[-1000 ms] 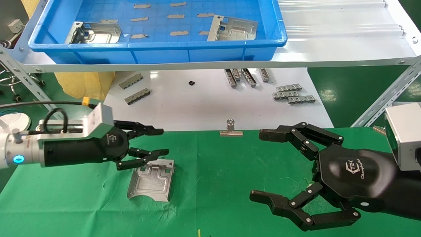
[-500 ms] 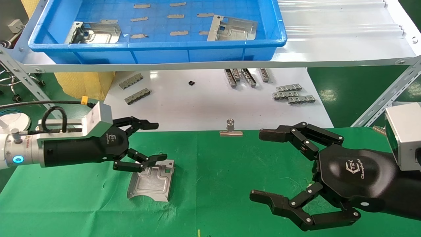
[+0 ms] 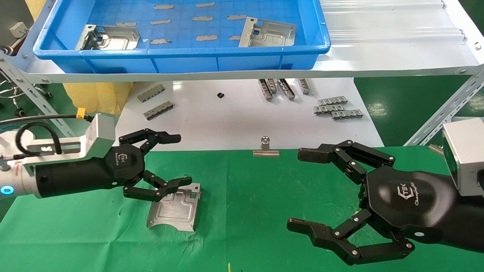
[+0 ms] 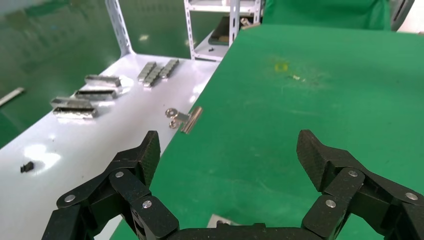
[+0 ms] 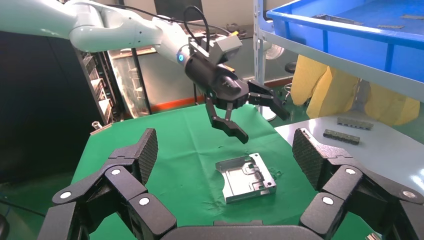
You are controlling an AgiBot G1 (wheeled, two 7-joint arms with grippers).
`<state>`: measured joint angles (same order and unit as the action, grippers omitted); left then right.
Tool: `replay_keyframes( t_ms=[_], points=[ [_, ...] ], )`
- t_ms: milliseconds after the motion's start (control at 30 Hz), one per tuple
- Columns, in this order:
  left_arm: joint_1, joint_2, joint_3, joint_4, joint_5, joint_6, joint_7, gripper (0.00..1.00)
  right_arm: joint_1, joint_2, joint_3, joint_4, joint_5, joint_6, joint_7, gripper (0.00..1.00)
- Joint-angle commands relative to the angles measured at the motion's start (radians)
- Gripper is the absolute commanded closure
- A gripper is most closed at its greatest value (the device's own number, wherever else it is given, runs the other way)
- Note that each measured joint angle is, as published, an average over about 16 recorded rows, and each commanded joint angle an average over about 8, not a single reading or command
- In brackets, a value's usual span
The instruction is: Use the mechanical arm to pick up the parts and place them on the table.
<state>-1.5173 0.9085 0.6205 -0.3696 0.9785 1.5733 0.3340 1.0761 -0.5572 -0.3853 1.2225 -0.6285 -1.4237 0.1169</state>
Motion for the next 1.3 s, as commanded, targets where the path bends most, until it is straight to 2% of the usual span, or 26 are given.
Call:
replay_keyframes(
  t_ms=[33, 1300],
  points=[
    [0.021, -0.014, -0.016, -0.043, -0.012, -0.004, -0.025, 0.0, 0.0, 0.0, 0.0, 0.0, 0.0, 0.0, 0.0, 0.0],
    [0.414, -0.278, -0.319, -0.856, -0.232, -0.073, -0.488, 0.0, 0.0, 0.0, 0.0, 0.0, 0.0, 0.0, 0.0, 0.0]
  ],
)
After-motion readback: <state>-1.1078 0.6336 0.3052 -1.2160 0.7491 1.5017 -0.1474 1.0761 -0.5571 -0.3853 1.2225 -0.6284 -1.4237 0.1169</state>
